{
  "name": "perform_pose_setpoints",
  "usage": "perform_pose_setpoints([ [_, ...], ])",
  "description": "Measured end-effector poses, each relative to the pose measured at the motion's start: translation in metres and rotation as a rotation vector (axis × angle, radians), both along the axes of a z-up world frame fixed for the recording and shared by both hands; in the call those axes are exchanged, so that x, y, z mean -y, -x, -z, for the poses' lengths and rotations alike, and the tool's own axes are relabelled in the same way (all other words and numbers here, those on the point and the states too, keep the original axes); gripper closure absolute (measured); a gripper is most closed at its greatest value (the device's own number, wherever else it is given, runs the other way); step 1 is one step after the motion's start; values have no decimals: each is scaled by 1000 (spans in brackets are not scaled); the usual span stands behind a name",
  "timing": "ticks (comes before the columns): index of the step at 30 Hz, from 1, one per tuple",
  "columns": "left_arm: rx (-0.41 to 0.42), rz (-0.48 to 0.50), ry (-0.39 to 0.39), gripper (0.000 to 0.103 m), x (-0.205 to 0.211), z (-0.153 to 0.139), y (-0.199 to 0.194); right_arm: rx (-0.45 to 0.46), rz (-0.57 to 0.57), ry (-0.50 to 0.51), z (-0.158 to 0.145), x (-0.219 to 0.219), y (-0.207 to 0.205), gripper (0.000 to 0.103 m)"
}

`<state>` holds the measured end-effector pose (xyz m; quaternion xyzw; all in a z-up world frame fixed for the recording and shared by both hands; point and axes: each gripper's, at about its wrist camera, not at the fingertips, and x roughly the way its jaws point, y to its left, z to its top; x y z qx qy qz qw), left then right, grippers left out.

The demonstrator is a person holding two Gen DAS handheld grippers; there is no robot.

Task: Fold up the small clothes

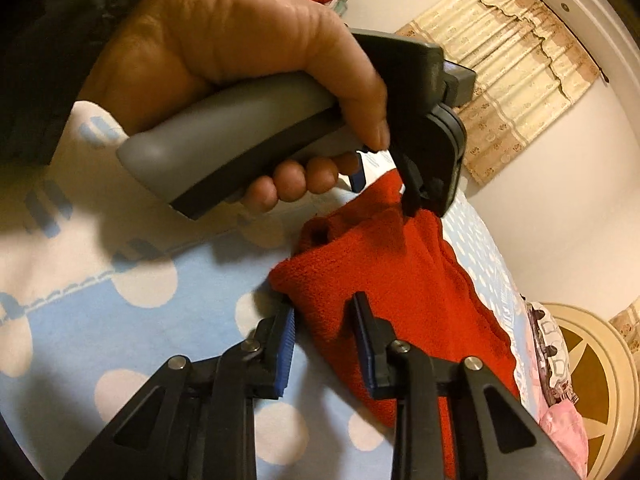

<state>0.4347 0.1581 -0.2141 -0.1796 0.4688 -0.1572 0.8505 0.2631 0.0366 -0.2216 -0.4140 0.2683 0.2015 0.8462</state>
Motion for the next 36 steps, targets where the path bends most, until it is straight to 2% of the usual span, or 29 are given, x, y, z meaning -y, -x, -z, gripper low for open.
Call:
perform_pose_setpoints([
  [2,-9,12,28,53,1,1,-1,22,11,14,1,0,-2,75],
  [4,-9,27,24,61,5,1,-2,16,7,18,2,-1,-4,75],
  [6,-22,38,61,82,7,2,-3,0,7,1,-2,3,-4,75],
  [7,-23,31,70,83,7,1,-2,-10,6,-11,-4,4,-5,81],
  [8,-20,29,69,87,7,0,-2,-15,5,-23,-6,6,-6,86],
  [9,-15,30,71,88,7,-3,-2,-13,5,-35,-11,5,-6,88],
  [14,-14,18,150,89,0,-14,-3,-23,13,-109,-32,16,-6,91],
  [19,9,24,168,90,6,-25,-5,1,41,-150,-48,34,-9,93],
  [24,40,18,248,90,17,-38,-10,37,79,-188,-65,58,-11,94],
  [31,90,51,260,90,55,-65,-17,64,164,-267,-80,99,-25,95],
  [36,103,88,250,90,89,-76,-28,77,210,-301,-83,114,-18,96],
])
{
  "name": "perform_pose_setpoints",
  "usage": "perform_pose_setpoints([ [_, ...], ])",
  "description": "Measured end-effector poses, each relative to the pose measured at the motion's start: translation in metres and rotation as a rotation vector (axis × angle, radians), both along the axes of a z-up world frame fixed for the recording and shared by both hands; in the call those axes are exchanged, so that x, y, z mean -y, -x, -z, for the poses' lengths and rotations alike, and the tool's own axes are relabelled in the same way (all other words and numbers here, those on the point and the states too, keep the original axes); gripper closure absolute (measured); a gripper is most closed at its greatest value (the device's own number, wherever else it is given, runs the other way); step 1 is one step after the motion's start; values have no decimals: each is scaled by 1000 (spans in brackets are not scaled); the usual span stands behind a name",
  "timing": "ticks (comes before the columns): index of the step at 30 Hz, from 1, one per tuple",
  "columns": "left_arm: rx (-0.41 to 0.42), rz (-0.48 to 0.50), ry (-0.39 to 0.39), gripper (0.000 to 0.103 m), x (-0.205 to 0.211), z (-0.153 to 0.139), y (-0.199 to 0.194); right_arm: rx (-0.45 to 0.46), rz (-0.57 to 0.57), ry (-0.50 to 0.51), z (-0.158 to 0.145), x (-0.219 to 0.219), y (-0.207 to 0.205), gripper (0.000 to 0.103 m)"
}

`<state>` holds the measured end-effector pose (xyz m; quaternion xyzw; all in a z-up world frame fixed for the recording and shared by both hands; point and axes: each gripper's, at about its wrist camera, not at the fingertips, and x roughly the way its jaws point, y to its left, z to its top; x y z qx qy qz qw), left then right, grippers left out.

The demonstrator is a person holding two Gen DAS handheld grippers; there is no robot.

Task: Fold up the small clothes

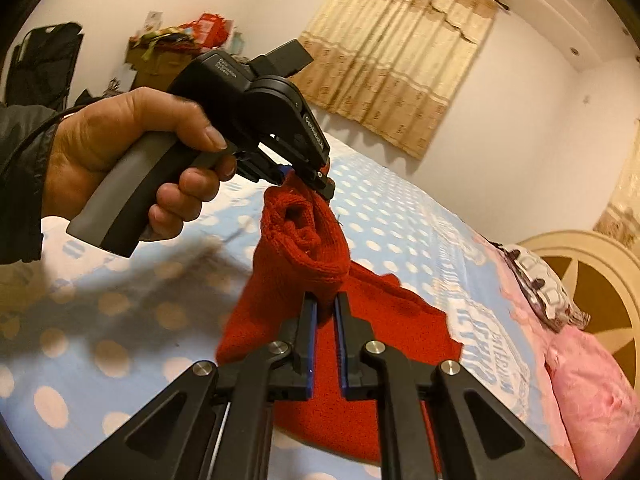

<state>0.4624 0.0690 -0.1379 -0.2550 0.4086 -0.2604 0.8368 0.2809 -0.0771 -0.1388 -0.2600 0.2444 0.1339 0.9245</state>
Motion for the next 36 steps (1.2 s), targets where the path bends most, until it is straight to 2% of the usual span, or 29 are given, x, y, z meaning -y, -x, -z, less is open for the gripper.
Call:
perform_pose_setpoints([
  [3,-7,25,-10,90,20,-1,-6,15,34,-19,-5,14,3,102],
  [5,-11,49,-27,91,37,-1,-10,24,64,-42,-9,25,4,102],
  [10,-22,93,-72,91,67,4,-14,-44,109,-83,-5,54,-7,102],
  [12,-32,100,-80,91,72,7,-15,-138,99,-171,-2,67,-11,101],
  [14,-43,100,-82,91,73,9,-17,-266,85,-332,1,80,-17,101],
  [15,-47,100,-84,91,72,9,-17,-298,78,-382,3,82,-18,100],
  [16,-49,99,-86,91,71,8,-17,-319,55,-408,6,78,-17,100],
  [19,-44,110,-85,91,73,3,-13,-365,26,-376,13,59,-18,99],
  [23,-34,127,-74,91,77,2,-11,-429,19,-563,12,63,-27,99],
  [25,-40,130,-70,91,78,5,-11,-444,17,-617,10,63,-30,99],
  [31,-44,135,-61,91,77,8,-11,-438,20,-621,9,53,-33,97],
  [33,-40,137,-58,91,76,7,-11,-356,96,-594,5,56,-28,97],
  [34,-36,138,-58,91,76,7,-10,-354,117,-590,5,60,-29,97],
  [36,-35,141,-57,91,75,7,-9,-459,153,-567,15,61,-39,97],
])
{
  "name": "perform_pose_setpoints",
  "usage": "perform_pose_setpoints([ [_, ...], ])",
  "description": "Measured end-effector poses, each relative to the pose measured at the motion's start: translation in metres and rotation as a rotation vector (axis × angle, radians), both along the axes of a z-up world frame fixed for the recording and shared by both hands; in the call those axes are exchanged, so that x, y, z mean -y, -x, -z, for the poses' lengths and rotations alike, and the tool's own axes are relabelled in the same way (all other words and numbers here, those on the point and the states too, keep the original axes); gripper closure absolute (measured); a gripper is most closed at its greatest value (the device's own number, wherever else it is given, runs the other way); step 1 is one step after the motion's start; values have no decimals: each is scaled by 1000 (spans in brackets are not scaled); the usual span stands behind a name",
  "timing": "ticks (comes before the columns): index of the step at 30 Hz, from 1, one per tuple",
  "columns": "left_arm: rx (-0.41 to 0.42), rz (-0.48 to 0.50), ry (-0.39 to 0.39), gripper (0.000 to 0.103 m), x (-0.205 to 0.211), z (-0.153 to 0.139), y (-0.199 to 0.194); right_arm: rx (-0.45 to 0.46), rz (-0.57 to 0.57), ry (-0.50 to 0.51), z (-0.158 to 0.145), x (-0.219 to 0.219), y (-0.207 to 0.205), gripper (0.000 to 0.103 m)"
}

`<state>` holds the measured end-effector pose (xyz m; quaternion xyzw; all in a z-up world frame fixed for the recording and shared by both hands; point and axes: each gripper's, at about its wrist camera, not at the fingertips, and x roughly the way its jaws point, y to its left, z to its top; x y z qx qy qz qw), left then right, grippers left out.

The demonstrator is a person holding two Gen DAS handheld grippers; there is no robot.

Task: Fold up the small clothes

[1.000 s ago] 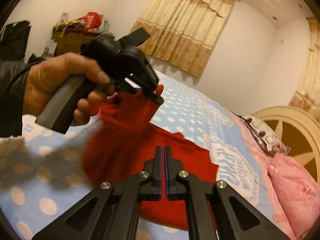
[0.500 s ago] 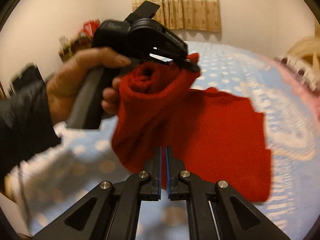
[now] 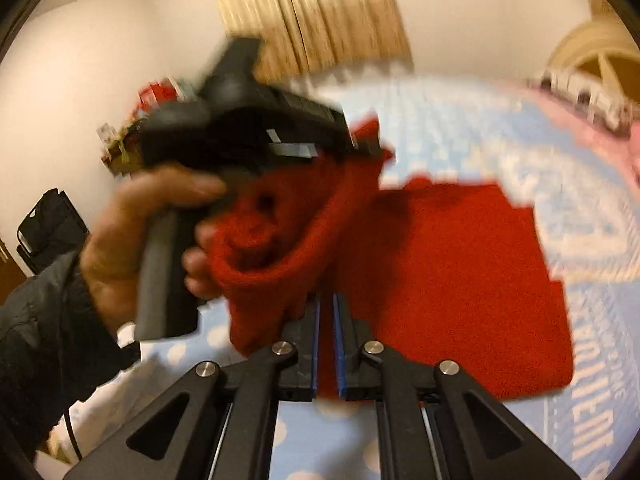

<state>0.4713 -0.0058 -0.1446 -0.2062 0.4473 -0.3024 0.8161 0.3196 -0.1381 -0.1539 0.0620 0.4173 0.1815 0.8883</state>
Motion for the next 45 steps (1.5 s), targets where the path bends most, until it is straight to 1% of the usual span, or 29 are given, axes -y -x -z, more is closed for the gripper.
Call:
perform_pose_setpoints([
  [1,1,-1,1,91,-1,0,0,-34,11,29,5,1,-1,97],
  [4,2,-2,8,91,-1,0,1,-29,23,68,9,5,2,97],
  [6,0,-3,13,91,-2,0,0,38,-40,38,5,8,8,97],
  [7,0,-3,12,91,-1,1,0,86,-61,51,2,9,12,97],
  [8,0,-2,10,91,-1,1,0,111,-89,40,0,9,14,97],
  [9,0,-2,9,91,-1,1,0,135,-118,-4,-1,12,16,97],
  [10,-1,-3,10,91,-2,1,1,146,-144,-38,-3,13,19,93],
  [11,-2,-2,10,91,-2,1,1,140,-157,-52,-3,14,20,67],
  [12,1,-1,6,91,-1,1,1,141,-162,-65,-4,14,22,46],
  [13,4,-1,2,91,-1,1,1,152,-151,-75,-5,14,25,29],
  [16,6,-3,7,91,-3,1,2,195,-171,-136,-18,17,29,28],
  [17,6,-2,6,91,-3,1,2,213,-149,-132,-20,18,30,24],
  [18,8,1,-4,91,-3,1,2,200,-130,-130,-21,18,29,24],
  [20,20,6,-28,91,-1,-1,2,186,-102,-88,-21,13,25,24],
  [21,24,9,-31,91,-1,-2,3,186,-119,-95,-24,10,28,24],
  [23,27,13,-30,91,-2,-3,4,144,-162,-142,-23,2,26,24],
  [25,30,14,-32,91,-2,-4,4,141,-187,-181,-23,-4,25,24],
  [27,31,20,-38,91,-1,-5,4,134,-214,-176,-24,-14,24,24],
  [28,36,21,-43,91,-2,-6,5,129,-207,-148,-22,-19,22,24],
  [29,40,26,-51,91,-2,-7,5,128,-180,-108,-19,-22,19,28],
  [30,50,27,-64,91,-2,-9,5,129,-162,-103,-17,-22,15,35],
  [31,52,26,-66,91,-3,-9,5,120,-156,-108,-14,-21,10,51],
  [32,51,22,-69,91,-4,-9,5,106,-137,-109,-10,-19,5,83],
  [33,59,18,-90,91,-4,-10,5,98,-137,-147,-8,-16,0,88],
  [34,71,21,-104,91,-3,-11,5,94,-144,-173,-7,-15,-2,88],
  [38,71,30,-86,91,-4,-12,6,126,-177,-172,-15,-11,2,93],
  [42,107,47,-86,91,5,-27,13,140,-187,-145,-24,-3,9,94],
  [45,139,64,-85,91,18,-42,16,162,-173,-128,-31,17,14,94],
])
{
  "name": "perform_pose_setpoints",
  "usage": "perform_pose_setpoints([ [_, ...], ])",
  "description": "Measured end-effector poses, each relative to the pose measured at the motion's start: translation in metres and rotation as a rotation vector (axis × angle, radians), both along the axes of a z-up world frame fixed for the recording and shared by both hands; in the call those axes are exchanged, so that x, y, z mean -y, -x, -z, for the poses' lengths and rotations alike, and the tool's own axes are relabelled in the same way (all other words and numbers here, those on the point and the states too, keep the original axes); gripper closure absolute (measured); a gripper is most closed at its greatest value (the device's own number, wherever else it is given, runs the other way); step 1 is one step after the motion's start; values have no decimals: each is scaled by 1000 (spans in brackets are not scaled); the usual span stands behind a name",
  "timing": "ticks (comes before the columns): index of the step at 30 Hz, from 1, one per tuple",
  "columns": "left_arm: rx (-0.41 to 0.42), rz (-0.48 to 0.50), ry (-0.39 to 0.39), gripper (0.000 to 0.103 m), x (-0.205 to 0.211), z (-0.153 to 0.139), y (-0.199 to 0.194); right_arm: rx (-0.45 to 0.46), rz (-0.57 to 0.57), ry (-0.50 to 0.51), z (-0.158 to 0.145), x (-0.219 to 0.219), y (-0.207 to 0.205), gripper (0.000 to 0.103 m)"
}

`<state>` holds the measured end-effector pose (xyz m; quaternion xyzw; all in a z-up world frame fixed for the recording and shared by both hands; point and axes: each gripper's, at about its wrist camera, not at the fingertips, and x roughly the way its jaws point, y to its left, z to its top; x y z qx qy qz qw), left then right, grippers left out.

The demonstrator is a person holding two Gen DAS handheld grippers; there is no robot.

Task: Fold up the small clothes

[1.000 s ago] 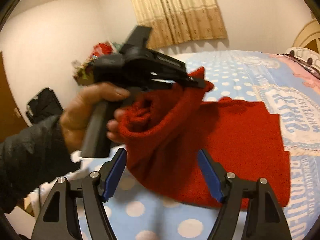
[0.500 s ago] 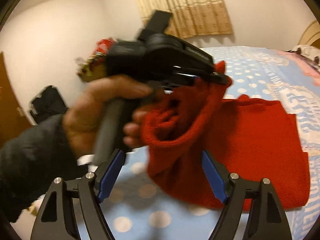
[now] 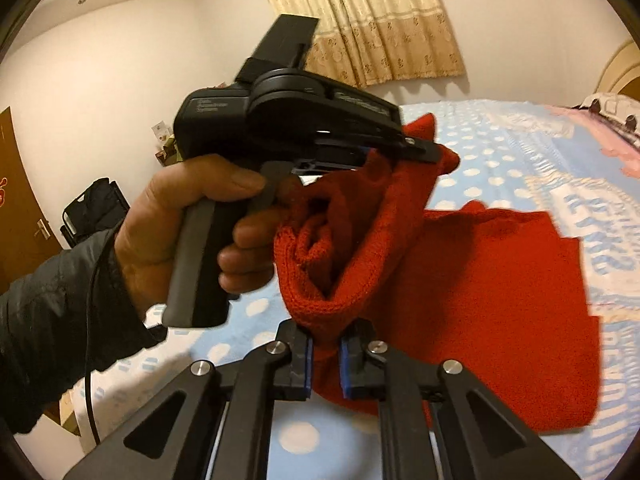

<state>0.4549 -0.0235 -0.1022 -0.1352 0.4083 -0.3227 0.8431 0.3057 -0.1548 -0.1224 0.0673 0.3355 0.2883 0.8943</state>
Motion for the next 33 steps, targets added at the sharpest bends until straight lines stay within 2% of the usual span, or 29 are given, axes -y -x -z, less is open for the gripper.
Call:
perform_pose_setpoints([
  [4,12,27,8,91,28,-8,-6,18,52,-12,-12,38,0,94],
  [8,-9,58,-4,91,68,2,-15,3,113,-37,-13,76,1,94],
  [14,-72,85,-65,91,118,32,-23,-108,191,-85,14,120,0,94],
  [20,-56,106,-176,90,152,49,-18,-192,253,-95,39,150,-2,94],
  [22,-48,109,-198,86,156,51,-16,-216,263,-93,47,156,-2,94],
  [25,-39,103,-187,79,156,46,-13,-256,265,-103,57,161,-1,94],
  [26,-35,114,-173,75,154,42,-10,-269,264,-105,59,162,-1,94],
  [29,23,106,-188,52,152,27,1,-281,264,-108,61,165,0,93],
  [30,52,102,-193,47,147,22,6,-288,262,-103,60,165,3,92],
  [31,73,97,-195,45,140,18,12,-292,260,-103,60,166,5,84],
  [32,88,88,-202,43,131,15,18,-289,269,-100,59,170,10,67],
  [33,95,78,-204,41,124,15,21,-285,281,-93,57,171,13,55],
])
